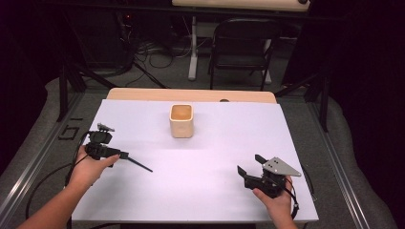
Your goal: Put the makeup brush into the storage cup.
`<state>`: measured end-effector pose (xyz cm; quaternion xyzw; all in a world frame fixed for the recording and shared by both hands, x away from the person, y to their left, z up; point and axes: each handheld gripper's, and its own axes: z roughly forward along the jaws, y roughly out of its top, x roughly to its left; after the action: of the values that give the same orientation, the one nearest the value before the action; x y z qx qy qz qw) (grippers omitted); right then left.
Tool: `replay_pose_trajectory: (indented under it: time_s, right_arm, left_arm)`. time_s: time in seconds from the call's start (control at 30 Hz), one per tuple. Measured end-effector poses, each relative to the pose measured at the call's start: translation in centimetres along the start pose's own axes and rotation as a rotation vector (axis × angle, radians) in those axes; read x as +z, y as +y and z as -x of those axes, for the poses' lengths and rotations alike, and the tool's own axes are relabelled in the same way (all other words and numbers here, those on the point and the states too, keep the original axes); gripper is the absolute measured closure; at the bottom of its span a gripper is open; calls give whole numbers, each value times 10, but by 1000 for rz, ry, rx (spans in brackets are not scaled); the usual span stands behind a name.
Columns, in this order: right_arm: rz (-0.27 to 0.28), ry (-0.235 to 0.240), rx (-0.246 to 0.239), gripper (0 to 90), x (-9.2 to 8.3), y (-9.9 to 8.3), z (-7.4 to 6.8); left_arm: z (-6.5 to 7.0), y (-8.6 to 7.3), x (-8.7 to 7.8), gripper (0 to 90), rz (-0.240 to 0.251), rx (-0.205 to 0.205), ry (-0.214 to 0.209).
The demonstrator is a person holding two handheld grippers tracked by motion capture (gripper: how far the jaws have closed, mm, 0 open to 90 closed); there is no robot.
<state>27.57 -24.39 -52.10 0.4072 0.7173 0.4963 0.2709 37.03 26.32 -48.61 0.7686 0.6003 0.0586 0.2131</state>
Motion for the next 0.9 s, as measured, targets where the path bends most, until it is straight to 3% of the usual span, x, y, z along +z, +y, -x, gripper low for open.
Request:
replay_pose_trajectory:
  time_s: [0.9]
  right_arm:
    - [-20, 13, 1, 214, 2, -1, 0]
  left_arm:
    - [-6, 11, 9, 365, -99, -29, 20]
